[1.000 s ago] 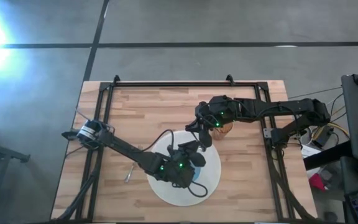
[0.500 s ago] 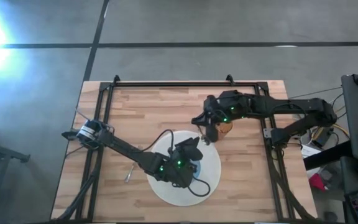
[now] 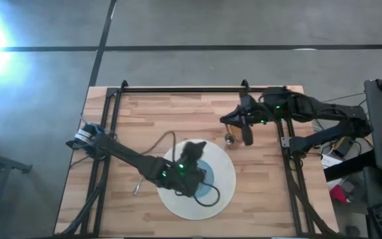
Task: Pick & Place Utensil
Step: Put the silver spoon into the blue bowl on the white mat
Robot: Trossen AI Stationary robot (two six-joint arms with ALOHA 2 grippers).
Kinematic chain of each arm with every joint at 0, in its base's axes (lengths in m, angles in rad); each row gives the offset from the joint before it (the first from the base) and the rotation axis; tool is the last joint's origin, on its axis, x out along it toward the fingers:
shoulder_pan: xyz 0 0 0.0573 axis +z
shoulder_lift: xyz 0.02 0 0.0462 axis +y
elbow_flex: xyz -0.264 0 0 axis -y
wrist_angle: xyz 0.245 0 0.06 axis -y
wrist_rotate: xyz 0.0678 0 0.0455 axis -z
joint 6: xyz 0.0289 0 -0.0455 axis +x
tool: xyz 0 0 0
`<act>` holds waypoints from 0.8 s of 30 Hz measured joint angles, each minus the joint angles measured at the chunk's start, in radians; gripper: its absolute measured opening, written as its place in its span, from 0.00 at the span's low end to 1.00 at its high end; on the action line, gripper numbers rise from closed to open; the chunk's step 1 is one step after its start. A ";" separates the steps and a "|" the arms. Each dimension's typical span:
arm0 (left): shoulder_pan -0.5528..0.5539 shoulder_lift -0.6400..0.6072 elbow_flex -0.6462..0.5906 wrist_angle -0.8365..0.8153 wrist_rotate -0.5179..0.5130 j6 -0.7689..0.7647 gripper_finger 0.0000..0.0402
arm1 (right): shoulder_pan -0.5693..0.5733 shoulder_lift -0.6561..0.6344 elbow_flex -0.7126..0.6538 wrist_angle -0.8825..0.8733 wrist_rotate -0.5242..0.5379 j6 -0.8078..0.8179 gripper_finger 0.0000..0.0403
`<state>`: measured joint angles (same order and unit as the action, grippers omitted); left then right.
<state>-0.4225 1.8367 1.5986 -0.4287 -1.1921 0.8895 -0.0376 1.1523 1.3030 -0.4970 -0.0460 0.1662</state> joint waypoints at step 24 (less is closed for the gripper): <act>0.047 -0.640 -0.570 0.084 0.213 -0.774 0.51 | 0.067 -0.162 -0.084 -0.091 0.010 -0.063 0.02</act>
<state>-0.3751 1.1970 1.0288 -0.3449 -0.9789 0.1157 0.0296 0.9907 1.2190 -0.5878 -0.0357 0.1032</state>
